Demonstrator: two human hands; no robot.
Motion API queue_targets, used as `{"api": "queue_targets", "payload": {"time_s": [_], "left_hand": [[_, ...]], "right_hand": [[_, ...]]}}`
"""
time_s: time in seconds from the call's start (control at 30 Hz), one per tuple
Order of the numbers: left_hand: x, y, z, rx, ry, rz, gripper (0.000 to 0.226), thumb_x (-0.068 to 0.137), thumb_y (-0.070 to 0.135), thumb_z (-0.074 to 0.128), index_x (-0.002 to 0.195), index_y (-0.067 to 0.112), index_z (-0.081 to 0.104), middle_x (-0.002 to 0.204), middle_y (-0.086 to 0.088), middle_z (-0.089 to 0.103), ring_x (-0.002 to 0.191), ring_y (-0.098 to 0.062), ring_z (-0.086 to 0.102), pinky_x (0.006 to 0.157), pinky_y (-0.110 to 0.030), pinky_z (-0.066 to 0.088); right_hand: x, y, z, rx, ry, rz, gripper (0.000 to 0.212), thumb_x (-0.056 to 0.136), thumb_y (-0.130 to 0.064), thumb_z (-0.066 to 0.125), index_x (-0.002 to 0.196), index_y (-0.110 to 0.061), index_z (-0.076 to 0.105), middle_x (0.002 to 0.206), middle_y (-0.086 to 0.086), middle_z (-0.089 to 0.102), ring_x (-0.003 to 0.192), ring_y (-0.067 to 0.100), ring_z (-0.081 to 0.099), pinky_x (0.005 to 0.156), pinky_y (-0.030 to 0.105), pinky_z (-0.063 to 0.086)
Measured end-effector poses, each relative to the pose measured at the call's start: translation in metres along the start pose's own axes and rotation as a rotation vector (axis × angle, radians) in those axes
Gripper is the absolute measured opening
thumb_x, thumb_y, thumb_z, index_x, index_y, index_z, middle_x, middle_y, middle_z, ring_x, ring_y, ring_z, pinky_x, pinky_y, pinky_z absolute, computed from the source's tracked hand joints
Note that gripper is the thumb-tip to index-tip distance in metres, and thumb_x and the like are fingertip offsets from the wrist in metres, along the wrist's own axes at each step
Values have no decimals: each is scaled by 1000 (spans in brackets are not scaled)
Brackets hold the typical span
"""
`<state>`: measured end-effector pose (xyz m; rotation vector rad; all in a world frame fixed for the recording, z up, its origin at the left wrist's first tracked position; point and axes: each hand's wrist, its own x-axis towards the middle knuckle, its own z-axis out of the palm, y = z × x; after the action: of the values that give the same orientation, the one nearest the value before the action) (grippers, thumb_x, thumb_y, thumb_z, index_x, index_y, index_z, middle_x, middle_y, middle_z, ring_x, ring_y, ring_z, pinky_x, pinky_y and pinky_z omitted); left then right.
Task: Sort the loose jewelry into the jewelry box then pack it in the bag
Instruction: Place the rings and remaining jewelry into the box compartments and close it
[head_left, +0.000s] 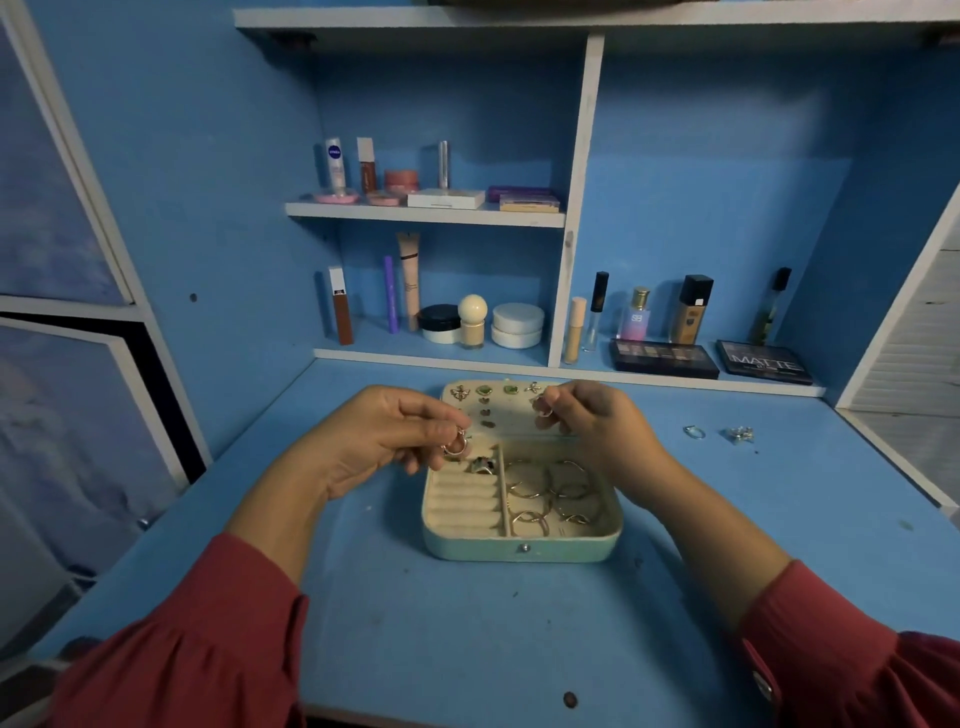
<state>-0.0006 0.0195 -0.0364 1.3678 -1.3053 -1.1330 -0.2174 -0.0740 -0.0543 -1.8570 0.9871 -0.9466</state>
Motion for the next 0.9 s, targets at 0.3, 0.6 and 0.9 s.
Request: {"api": "queue_targets", "payload": {"time_s": [0.3, 0.6, 0.9], "left_hand": [[-2, 1, -3, 86, -41, -5, 16, 71, 3, 73, 87, 5, 72, 72, -10, 69, 64, -13, 61, 59, -20, 51], [-3, -1, -5, 274, -118, -5, 18, 67, 4, 80, 79, 17, 77, 79, -10, 72, 75, -15, 66, 80, -30, 54], [1, -6, -8, 468, -93, 30, 19, 64, 10, 86, 77, 21, 77, 85, -6, 70, 74, -9, 58, 80, -31, 50]], "right_hand": [[-16, -8, 10, -61, -266, -113, 19, 95, -29, 54, 88, -14, 65, 76, -8, 73, 79, 5, 65, 80, 20, 51], [-23, -11, 21, -200, -338, -178, 13, 98, -29, 50, 87, -25, 56, 85, -12, 74, 88, 7, 64, 89, 33, 49], [-23, -13, 20, -210, -381, -167, 14, 98, -30, 49, 86, -27, 55, 86, -13, 74, 90, 5, 63, 89, 29, 47]]}}
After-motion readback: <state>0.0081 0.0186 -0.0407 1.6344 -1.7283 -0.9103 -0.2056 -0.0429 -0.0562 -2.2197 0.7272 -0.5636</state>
